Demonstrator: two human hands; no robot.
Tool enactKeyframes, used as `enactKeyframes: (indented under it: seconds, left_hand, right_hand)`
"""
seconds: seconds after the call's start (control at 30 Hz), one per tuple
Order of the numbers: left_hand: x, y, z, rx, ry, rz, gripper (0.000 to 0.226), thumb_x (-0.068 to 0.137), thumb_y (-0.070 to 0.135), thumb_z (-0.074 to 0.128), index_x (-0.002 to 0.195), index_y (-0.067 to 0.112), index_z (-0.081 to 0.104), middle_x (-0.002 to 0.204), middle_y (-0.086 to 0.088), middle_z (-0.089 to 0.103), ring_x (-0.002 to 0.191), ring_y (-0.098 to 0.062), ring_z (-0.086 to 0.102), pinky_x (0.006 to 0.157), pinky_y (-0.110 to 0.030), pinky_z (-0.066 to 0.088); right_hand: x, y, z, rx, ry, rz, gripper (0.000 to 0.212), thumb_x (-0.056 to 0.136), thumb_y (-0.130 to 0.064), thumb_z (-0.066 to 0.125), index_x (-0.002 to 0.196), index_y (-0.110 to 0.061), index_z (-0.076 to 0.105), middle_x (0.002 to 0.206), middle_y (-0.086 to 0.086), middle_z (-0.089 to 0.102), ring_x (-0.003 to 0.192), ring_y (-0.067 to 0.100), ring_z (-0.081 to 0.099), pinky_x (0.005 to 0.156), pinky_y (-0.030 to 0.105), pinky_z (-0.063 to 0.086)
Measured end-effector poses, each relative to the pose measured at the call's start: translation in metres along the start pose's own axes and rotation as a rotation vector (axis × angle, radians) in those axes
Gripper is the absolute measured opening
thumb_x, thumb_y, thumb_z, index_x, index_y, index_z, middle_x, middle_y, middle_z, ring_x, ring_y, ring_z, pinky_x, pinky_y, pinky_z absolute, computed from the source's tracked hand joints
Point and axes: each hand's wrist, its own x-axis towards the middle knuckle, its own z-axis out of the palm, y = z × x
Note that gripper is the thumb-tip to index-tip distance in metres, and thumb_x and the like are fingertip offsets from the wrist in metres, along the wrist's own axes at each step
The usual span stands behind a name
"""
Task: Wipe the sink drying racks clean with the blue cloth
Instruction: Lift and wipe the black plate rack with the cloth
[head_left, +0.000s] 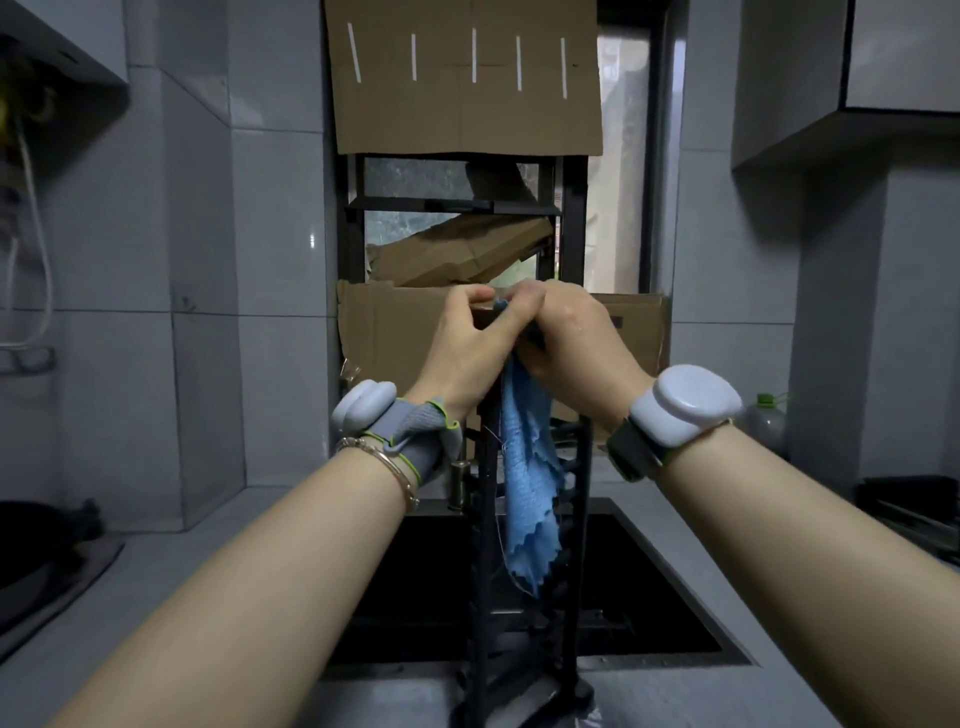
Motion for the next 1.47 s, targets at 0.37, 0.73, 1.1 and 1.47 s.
enactKeyframes:
  seconds: [0.37, 0.73, 1.1, 1.47]
  left_hand:
    - [0.015, -0.007, -0.028, 0.189, -0.150, 0.066, 0.031, 0.070, 0.016, 0.082, 0.090, 0.014, 0.058, 0.103, -0.016, 0.067, 0.094, -0.021, 0.062, 0.091, -0.039, 0.051]
    - [0.018, -0.013, -0.015, 0.143, -0.159, 0.024, 0.032, 0.076, 0.002, 0.073, 0.100, 0.013, 0.055, 0.099, -0.006, 0.062, 0.094, -0.016, 0.058, 0.089, -0.030, 0.049]
    - [0.017, -0.014, -0.020, 0.151, -0.138, 0.059, 0.033, 0.073, 0.006, 0.077, 0.092, 0.021, 0.055, 0.098, -0.004, 0.064, 0.094, -0.016, 0.060, 0.085, -0.027, 0.050]
    - [-0.009, 0.001, 0.011, 0.533, 0.089, 0.131, 0.040, 0.080, 0.032, 0.067, 0.110, 0.015, 0.048, 0.104, -0.002, 0.058, 0.102, -0.025, 0.053, 0.089, -0.037, 0.044]
  right_hand:
    - [0.003, 0.032, -0.015, -0.106, -0.182, 0.092, 0.028, 0.080, -0.011, 0.064, 0.109, -0.013, 0.064, 0.099, 0.005, 0.055, 0.100, 0.021, 0.045, 0.086, 0.027, 0.024]
    - [-0.015, 0.039, -0.023, -0.271, -0.095, 0.270, 0.021, 0.086, -0.025, 0.060, 0.104, -0.015, 0.065, 0.103, 0.009, 0.058, 0.107, 0.027, 0.043, 0.090, 0.032, 0.022]
    - [-0.025, 0.056, -0.030, -0.214, -0.082, 0.268, 0.016, 0.083, -0.014, 0.063, 0.098, -0.018, 0.068, 0.101, 0.006, 0.060, 0.112, 0.027, 0.044, 0.097, 0.036, 0.018]
    - [-0.064, 0.010, 0.012, 0.283, 0.194, 0.683, 0.037, 0.085, 0.007, 0.044, 0.113, -0.008, 0.062, 0.103, -0.002, 0.056, 0.098, 0.014, 0.050, 0.085, 0.021, 0.036]
